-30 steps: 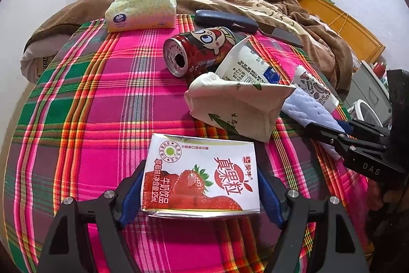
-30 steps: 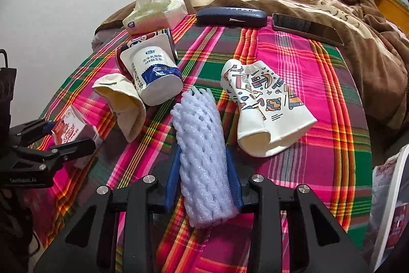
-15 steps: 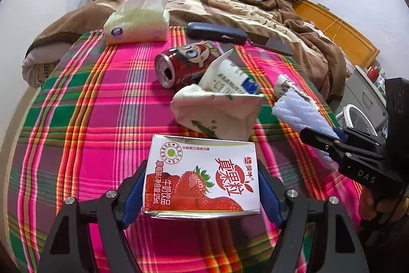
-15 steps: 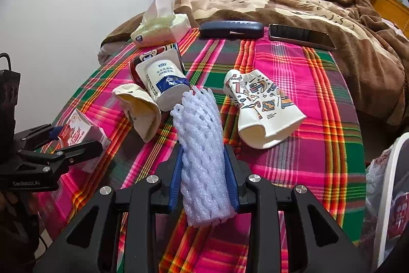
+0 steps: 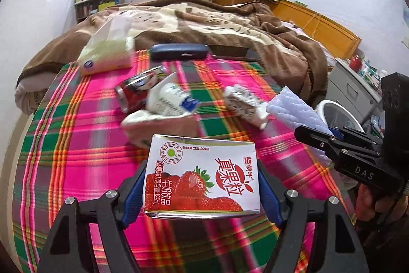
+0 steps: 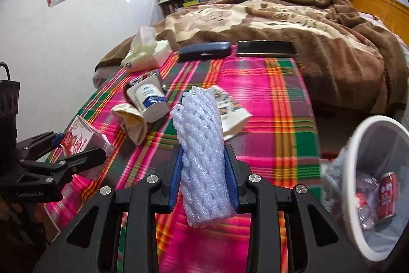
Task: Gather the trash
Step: 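Carry the box and foam net over the wastebasket and open both grippers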
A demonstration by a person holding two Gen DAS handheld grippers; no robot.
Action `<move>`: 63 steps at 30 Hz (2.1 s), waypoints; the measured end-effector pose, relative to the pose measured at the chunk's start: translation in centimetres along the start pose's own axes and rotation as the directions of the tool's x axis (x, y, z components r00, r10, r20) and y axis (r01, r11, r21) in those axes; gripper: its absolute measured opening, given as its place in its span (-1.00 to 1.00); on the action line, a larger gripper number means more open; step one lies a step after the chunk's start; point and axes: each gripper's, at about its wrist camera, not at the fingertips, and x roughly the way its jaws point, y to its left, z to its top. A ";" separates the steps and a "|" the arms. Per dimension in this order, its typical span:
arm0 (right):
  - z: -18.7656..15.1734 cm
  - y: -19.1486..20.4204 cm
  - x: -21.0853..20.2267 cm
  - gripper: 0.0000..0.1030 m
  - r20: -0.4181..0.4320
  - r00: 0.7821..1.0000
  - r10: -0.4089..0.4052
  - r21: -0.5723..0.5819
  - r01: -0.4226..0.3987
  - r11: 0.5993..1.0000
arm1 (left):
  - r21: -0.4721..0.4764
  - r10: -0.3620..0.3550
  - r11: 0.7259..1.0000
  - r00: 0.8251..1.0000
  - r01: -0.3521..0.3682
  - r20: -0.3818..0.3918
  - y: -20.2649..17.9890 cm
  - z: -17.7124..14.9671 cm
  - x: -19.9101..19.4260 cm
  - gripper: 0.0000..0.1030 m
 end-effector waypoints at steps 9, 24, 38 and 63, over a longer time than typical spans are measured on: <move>-0.6 -4.1 -3.7 -0.38 0.058 0.995 -0.084 0.067 0.080 0.995 | 0.083 -0.069 0.994 0.997 0.067 0.019 -6.6 1.3 0.3 0.49; -2.1 -11.5 -8.4 -0.37 0.109 0.963 -0.245 0.212 0.218 0.953 | 0.221 -0.177 0.960 0.984 0.170 0.014 -17.6 3.5 2.2 0.49; -4.3 -17.7 -10.3 -0.36 0.038 0.917 -0.398 0.338 0.363 0.869 | 0.301 -0.265 0.915 0.963 0.269 -0.053 -26.9 4.7 7.0 0.50; -5.6 -20.3 -9.0 0.14 -0.063 0.902 -0.427 0.353 0.420 0.836 | 0.298 -0.270 0.910 0.958 0.288 -0.101 -30.2 5.0 10.7 0.53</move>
